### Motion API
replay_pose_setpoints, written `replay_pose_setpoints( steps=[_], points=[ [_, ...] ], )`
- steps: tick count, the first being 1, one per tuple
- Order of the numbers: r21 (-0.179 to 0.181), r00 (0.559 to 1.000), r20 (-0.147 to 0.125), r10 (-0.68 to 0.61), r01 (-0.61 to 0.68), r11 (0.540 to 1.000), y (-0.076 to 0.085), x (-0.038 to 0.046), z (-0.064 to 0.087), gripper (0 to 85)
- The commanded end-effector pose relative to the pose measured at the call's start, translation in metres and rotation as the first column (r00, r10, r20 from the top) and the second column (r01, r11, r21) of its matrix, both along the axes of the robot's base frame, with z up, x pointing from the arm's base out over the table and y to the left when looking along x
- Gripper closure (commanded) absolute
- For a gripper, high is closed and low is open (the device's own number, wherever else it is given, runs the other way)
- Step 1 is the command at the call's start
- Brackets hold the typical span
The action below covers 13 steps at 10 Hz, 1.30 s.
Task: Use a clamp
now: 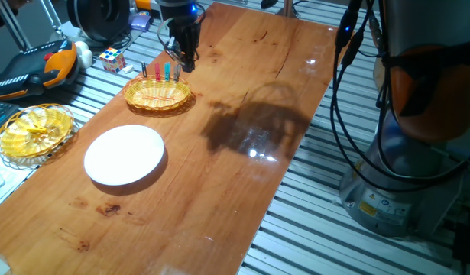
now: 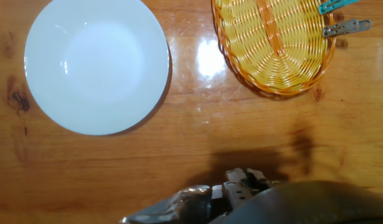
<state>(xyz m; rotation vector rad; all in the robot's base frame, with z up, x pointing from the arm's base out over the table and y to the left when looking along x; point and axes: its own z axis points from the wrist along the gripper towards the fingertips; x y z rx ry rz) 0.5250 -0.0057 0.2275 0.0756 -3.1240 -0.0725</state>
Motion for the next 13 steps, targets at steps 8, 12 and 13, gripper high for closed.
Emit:
replay_pose_setpoints(
  steps=[8,12,13],
  points=[
    [0.049,1.000,0.028,0.015,-0.016,0.999,-0.013,0.0254,-0.021,84.3],
    [0.071,0.997,0.017,0.080,-0.081,0.994,-0.033,0.0442,-0.033,84.3],
    [0.062,0.996,0.019,0.092,-0.093,0.994,-0.036,0.0477,-0.036,84.3]
  ],
)
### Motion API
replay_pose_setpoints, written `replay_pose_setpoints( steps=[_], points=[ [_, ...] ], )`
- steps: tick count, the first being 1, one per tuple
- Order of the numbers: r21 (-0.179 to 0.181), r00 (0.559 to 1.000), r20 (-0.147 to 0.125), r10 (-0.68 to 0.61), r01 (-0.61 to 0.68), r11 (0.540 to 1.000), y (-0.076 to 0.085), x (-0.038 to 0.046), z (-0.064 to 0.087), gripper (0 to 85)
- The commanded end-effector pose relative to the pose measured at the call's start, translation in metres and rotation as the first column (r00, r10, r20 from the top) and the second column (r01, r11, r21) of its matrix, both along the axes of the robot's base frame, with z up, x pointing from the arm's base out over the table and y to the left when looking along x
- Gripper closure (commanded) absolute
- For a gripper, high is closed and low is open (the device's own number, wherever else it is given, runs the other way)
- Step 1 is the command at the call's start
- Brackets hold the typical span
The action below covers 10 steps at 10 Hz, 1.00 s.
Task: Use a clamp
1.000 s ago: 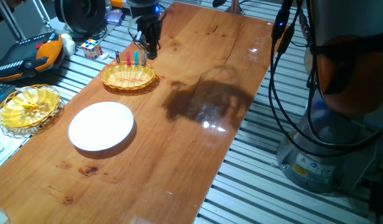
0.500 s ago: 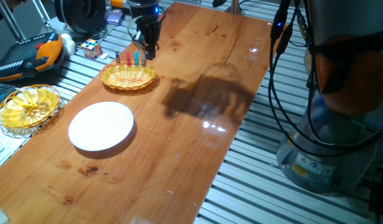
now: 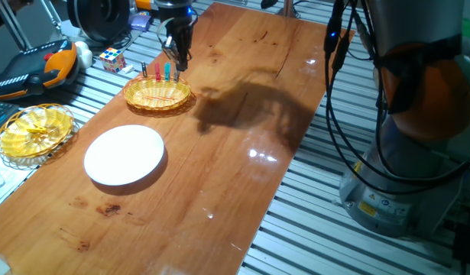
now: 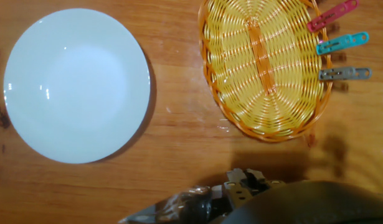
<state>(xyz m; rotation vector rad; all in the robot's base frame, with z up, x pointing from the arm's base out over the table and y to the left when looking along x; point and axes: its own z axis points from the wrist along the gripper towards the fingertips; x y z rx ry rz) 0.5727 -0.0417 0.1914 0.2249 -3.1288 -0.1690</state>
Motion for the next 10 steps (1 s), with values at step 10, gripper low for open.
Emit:
replay_pose_setpoints(
  steps=[10],
  points=[
    [0.022,1.000,-0.002,0.007,-0.007,1.000,-0.019,0.0060,-0.025,84.3]
  ],
)
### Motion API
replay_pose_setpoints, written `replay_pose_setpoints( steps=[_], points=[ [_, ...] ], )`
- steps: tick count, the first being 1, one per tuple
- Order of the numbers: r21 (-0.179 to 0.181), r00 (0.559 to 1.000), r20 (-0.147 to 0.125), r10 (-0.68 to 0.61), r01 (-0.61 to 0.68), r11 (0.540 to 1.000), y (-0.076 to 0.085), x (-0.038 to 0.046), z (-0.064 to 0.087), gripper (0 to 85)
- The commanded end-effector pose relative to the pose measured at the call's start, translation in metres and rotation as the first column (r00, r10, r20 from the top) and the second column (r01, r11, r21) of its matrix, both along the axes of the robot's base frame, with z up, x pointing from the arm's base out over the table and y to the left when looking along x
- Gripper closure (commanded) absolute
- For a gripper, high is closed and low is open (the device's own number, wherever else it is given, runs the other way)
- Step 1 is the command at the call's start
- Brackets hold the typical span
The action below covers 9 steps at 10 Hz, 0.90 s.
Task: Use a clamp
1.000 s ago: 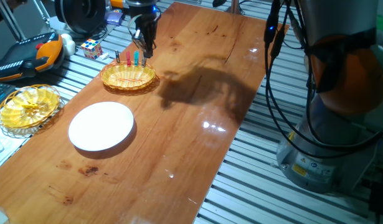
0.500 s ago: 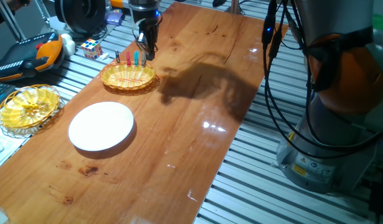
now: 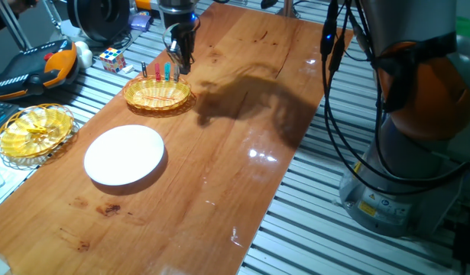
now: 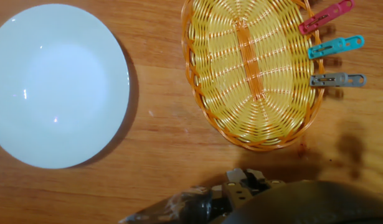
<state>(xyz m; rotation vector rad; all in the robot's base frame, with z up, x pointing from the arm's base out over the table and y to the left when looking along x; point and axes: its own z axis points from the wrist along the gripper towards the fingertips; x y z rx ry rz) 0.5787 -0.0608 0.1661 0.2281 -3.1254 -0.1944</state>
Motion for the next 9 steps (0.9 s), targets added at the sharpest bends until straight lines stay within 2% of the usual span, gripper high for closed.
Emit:
replay_pose_setpoints(
  steps=[1,2,6,7,9],
  points=[
    [-0.012,1.000,-0.001,-0.008,0.008,1.000,0.0002,0.0001,0.0001,84.3],
    [-0.027,0.999,-0.006,-0.032,0.032,0.999,0.0002,0.0001,0.0001,84.3],
    [-0.039,0.997,-0.035,-0.074,0.073,0.997,0.0002,0.0001,0.0001,84.3],
    [-0.028,0.997,-0.030,-0.077,0.076,0.997,0.0002,0.0001,0.0001,84.3],
    [-0.038,0.997,-0.027,-0.065,0.064,0.997,-0.0026,0.0006,-0.0003,84.3]
  ],
)
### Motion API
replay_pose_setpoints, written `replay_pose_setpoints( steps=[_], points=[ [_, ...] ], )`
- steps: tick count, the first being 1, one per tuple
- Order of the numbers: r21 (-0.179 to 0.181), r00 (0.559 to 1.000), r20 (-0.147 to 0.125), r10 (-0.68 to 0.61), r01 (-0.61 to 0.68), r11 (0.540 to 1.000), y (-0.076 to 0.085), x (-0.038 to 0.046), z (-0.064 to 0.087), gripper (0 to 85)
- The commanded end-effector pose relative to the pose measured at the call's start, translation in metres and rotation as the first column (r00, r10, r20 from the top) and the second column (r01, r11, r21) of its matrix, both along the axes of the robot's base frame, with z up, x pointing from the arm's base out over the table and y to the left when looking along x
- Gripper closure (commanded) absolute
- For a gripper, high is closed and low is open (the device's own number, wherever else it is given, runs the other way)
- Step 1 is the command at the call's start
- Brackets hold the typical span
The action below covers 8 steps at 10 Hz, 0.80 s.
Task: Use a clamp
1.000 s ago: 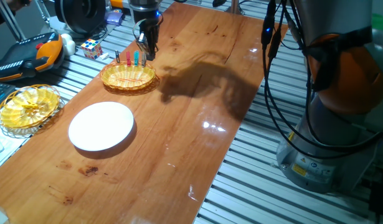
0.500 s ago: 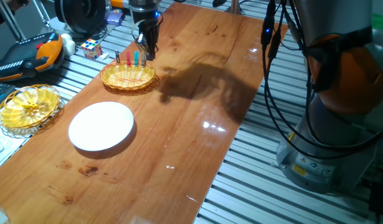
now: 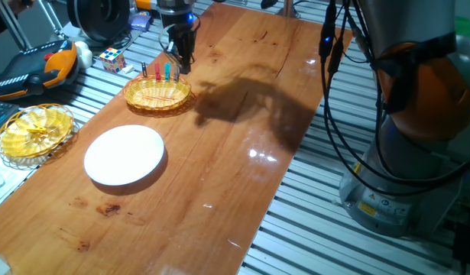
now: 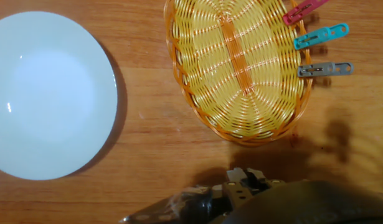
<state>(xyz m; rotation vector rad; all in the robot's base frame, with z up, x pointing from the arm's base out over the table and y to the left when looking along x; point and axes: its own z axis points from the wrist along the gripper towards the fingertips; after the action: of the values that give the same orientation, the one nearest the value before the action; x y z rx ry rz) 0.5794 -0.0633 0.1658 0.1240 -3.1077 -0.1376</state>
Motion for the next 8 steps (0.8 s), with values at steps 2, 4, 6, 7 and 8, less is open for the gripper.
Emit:
replay_pose_setpoints(
  steps=[2,4,6,7,8],
  points=[
    [-0.001,1.000,0.013,-0.004,0.004,1.000,-0.001,0.0002,0.001,84.3],
    [-0.007,0.999,0.032,0.003,-0.002,1.000,-0.013,0.0028,-0.002,84.3],
    [-0.014,0.999,0.031,0.021,-0.021,1.000,-0.022,0.0052,-0.004,84.3],
    [-0.007,0.999,0.031,0.027,-0.027,1.000,-0.024,0.0069,-0.005,84.3],
    [0.010,0.999,0.030,0.036,-0.037,0.999,-0.028,0.0111,-0.006,84.3]
  ],
)
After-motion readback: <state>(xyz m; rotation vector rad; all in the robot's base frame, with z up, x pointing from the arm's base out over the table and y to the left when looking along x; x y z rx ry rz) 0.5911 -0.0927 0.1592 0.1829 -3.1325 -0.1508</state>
